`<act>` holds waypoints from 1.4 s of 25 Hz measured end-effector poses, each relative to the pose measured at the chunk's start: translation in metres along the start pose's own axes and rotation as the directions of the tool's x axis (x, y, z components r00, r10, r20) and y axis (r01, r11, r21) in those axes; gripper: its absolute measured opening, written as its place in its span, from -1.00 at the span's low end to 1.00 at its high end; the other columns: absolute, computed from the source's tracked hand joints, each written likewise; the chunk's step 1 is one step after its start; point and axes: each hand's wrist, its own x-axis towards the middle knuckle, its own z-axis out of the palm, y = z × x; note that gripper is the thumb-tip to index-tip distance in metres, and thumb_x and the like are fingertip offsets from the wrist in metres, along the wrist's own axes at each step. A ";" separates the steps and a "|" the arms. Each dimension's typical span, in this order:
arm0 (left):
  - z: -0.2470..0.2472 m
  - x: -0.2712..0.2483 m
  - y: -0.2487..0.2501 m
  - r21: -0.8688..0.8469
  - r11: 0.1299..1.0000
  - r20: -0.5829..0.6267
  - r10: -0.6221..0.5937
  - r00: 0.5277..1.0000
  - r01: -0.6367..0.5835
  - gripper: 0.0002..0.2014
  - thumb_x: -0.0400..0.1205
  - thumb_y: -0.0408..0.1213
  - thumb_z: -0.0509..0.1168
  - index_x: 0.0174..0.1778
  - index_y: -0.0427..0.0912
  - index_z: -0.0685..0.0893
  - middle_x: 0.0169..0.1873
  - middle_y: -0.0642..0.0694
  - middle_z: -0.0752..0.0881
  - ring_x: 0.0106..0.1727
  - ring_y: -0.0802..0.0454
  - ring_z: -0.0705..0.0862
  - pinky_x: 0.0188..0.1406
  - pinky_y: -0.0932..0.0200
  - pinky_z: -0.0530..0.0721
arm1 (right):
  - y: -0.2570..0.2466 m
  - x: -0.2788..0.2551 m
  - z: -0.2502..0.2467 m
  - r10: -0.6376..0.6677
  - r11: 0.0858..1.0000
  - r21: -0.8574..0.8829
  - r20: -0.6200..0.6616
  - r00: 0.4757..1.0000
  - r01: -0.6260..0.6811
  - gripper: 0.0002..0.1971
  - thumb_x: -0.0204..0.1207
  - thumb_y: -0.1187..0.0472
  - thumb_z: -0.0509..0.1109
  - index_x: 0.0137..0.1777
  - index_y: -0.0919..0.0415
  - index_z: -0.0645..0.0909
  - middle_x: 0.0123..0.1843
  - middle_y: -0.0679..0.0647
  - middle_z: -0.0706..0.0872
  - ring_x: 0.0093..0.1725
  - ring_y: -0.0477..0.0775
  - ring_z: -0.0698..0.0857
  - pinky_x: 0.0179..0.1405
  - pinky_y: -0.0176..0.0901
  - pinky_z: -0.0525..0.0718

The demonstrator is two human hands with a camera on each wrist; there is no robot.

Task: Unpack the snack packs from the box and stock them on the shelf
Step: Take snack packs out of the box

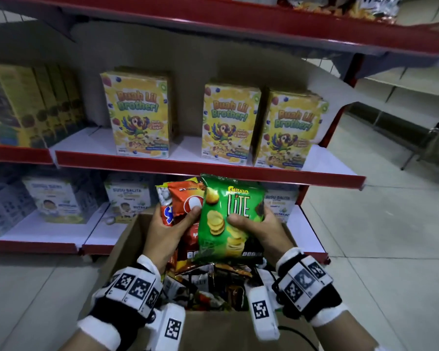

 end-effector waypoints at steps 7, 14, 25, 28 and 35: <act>0.004 -0.034 0.003 -0.094 0.987 0.206 -0.108 0.972 0.130 0.11 -0.16 0.32 0.64 0.34 -0.02 0.52 0.14 -0.09 0.78 0.16 -0.09 0.76 0.18 -0.12 0.69 | 0.006 -0.041 -0.015 -0.018 0.992 0.128 0.058 0.998 0.011 -0.41 0.12 0.26 0.70 0.18 0.25 0.61 0.07 0.22 0.81 0.03 0.27 0.80 -0.01 0.14 0.78; -0.012 -0.027 -0.011 -0.134 0.974 0.230 -0.150 0.962 0.183 -0.04 -0.04 0.07 0.71 0.31 -0.03 0.55 0.12 -0.15 0.79 0.14 -0.16 0.77 0.16 -0.15 0.70 | 0.002 -0.039 -0.009 -0.014 0.995 0.102 0.116 0.993 0.002 -0.49 0.23 0.29 0.58 0.21 0.29 0.59 0.08 0.24 0.81 -0.01 0.23 0.81 -0.08 0.02 0.80; -0.021 -0.006 -0.039 -0.051 0.977 0.234 -0.190 0.954 0.207 -0.22 0.14 0.06 0.60 0.29 0.23 0.47 0.13 0.04 0.75 0.20 0.03 0.71 0.08 0.11 0.67 | 0.021 -0.004 -0.010 -0.025 0.971 -0.236 0.021 0.999 0.030 -0.41 0.20 -0.40 0.29 -0.01 0.07 0.64 -0.10 -0.24 0.79 -0.09 -0.31 0.72 0.06 -0.17 0.63; -0.019 -0.003 -0.050 -0.037 0.976 0.181 -0.203 0.962 0.213 -0.34 0.28 -0.05 0.47 0.32 0.27 0.43 0.19 0.03 0.72 0.22 0.01 0.70 0.14 0.00 0.68 | 0.036 0.003 -0.016 -0.005 0.989 -0.148 -0.080 0.997 -0.006 -0.40 0.24 -0.32 0.41 0.13 0.10 0.68 0.14 -0.06 0.80 0.11 -0.17 0.75 0.21 -0.17 0.62; -0.004 -0.008 -0.061 -0.021 0.977 0.211 -0.205 0.956 0.214 0.20 -0.06 0.33 0.61 0.54 0.19 0.26 0.33 0.01 0.64 0.35 -0.04 0.63 0.38 -0.17 0.55 | 0.053 0.010 -0.021 -0.033 0.997 -0.071 -0.250 0.968 0.016 -0.58 0.44 -0.14 0.45 0.20 0.08 0.67 0.16 -0.02 0.79 0.23 0.03 0.71 0.40 0.17 0.55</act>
